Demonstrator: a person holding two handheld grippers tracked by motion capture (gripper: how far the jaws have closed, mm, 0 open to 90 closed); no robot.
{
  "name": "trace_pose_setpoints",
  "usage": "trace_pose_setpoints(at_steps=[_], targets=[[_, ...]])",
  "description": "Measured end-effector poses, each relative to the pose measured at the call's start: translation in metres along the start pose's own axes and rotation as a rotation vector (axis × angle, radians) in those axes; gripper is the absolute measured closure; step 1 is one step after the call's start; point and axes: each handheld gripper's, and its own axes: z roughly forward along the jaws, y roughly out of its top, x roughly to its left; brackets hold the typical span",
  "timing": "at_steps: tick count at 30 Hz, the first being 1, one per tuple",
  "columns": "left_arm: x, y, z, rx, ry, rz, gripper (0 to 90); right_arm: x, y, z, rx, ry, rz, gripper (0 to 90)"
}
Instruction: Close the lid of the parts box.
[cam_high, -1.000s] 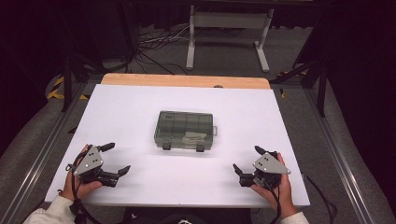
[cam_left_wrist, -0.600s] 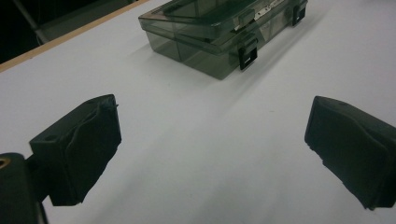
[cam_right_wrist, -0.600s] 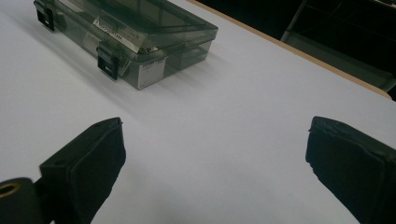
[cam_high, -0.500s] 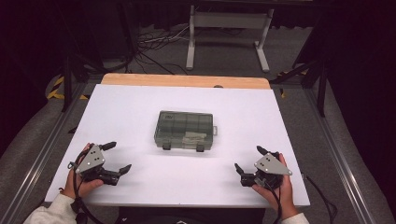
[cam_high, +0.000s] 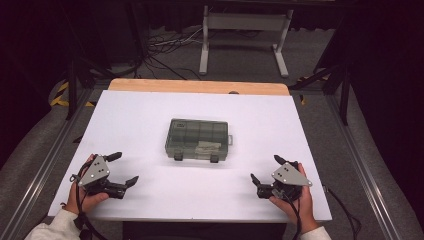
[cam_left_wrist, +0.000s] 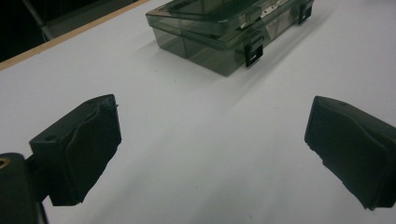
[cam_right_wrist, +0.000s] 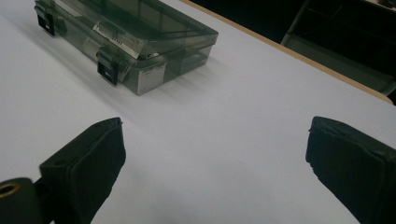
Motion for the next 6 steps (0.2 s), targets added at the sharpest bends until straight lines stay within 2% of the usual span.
trace_pose_setpoints(at_steps=[6], targets=[[0.0009, 0.0005, 0.0033, 0.017, 0.001, 0.003, 3.8, -0.0014, -0.0015, 0.0028, 0.01, 0.015, 0.003, 5.0]])
